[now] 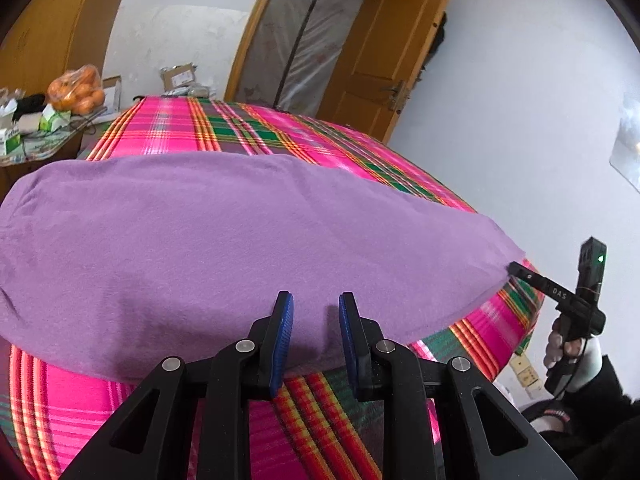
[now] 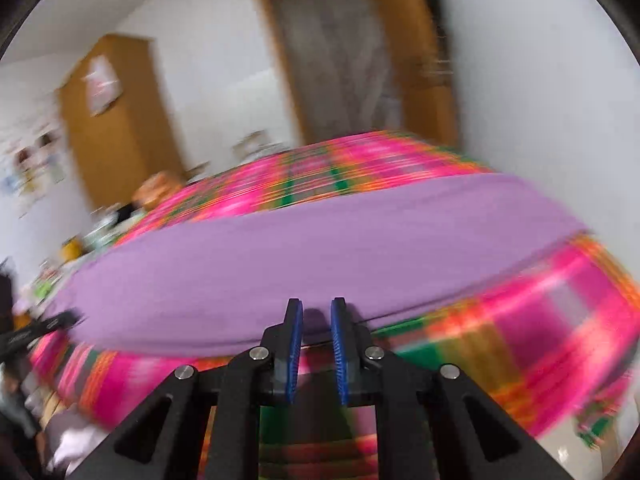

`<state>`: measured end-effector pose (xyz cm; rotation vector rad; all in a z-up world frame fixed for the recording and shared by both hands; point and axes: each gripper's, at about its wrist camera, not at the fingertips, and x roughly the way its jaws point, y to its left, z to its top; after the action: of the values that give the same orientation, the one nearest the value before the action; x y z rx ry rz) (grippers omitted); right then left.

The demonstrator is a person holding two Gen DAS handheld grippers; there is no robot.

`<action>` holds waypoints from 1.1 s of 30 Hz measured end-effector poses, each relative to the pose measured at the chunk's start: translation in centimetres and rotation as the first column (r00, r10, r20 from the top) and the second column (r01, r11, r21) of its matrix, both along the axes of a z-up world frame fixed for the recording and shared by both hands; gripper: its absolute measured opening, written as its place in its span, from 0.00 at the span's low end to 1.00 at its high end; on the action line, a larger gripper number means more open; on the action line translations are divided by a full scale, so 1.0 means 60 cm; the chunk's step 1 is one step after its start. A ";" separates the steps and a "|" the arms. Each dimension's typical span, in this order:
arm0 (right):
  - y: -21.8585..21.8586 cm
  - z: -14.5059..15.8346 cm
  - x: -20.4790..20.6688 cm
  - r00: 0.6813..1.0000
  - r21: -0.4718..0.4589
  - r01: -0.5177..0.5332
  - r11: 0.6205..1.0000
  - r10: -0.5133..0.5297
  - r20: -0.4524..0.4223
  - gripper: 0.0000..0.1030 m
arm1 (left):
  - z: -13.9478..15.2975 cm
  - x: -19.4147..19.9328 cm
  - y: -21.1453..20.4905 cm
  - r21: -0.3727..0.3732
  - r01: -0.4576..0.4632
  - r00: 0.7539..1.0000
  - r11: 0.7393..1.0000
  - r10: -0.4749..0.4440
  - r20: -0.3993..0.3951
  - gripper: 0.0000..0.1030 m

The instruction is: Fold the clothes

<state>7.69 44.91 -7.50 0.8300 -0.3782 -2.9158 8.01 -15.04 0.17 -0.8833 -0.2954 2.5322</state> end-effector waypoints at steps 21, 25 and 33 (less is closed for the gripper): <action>0.110 -0.005 -0.064 0.986 -0.076 0.166 0.983 -0.163 0.045 0.13 | 0.002 -0.044 -0.102 -0.071 -0.278 0.959 0.958 0.281 0.040 0.24; 0.065 0.003 -0.102 0.991 -0.056 0.085 0.995 -0.078 0.109 0.17 | 0.002 -0.045 -0.103 -0.082 -0.277 0.959 0.957 0.281 0.042 0.24; -0.009 0.019 -0.235 0.958 -0.258 -0.148 0.955 0.203 0.202 0.18 | 0.016 -0.057 -0.115 -0.094 -0.294 0.955 0.951 0.297 0.016 0.24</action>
<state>-6.39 44.35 -6.37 1.0971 -0.6257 -2.5524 4.57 -21.92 1.11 -0.9753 -0.3475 2.8294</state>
